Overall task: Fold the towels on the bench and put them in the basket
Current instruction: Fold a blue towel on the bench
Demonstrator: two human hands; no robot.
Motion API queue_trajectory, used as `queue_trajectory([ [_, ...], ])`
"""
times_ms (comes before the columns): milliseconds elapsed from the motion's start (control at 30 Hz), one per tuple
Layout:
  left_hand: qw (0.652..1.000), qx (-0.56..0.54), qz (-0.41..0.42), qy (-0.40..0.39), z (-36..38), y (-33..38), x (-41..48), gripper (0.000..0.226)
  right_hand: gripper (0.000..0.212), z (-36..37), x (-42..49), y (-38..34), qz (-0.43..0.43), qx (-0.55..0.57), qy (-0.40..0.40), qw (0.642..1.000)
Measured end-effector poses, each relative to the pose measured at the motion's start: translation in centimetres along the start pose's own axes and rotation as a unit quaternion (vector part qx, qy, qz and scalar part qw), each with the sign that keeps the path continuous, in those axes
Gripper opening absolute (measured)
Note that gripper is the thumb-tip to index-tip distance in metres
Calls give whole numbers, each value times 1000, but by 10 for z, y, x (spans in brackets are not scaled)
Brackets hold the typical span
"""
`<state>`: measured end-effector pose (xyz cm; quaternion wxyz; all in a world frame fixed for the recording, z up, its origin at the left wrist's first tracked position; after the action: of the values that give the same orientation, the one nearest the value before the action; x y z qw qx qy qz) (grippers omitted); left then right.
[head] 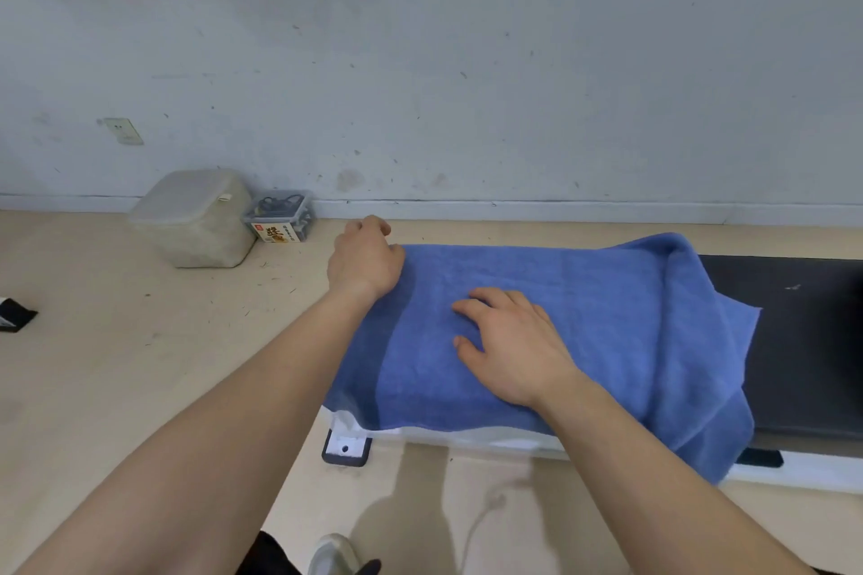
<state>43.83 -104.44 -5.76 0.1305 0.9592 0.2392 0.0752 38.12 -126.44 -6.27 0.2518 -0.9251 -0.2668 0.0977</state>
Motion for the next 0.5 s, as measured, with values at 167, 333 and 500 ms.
queue_trajectory([
  [167, 992, -26, 114, -49, 3, 62, -42, 30, 46, -42, -31, 33, 34, 12, 70, 997],
  [333, 976, -68, 204, -45, 6, 151, -81, 24, 42, -93, -80, 89, 95, 38, 155, 983],
  [500, 943, -109, 313, -23, 12, 257, -123, 11, 38, -126, -130, 155, 197, 68, 226, 952],
])
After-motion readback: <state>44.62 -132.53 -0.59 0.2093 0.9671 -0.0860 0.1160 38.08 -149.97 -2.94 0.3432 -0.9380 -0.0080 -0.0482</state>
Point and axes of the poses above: each hand's wrist, its own x-axis towards the middle knuckle, its own z-axis out of the palm, y = z × x, the point moved 2 cm from there along x, towards the middle knuckle, and after that the axes turned 11 degrees about x, right-handed, at the moved point
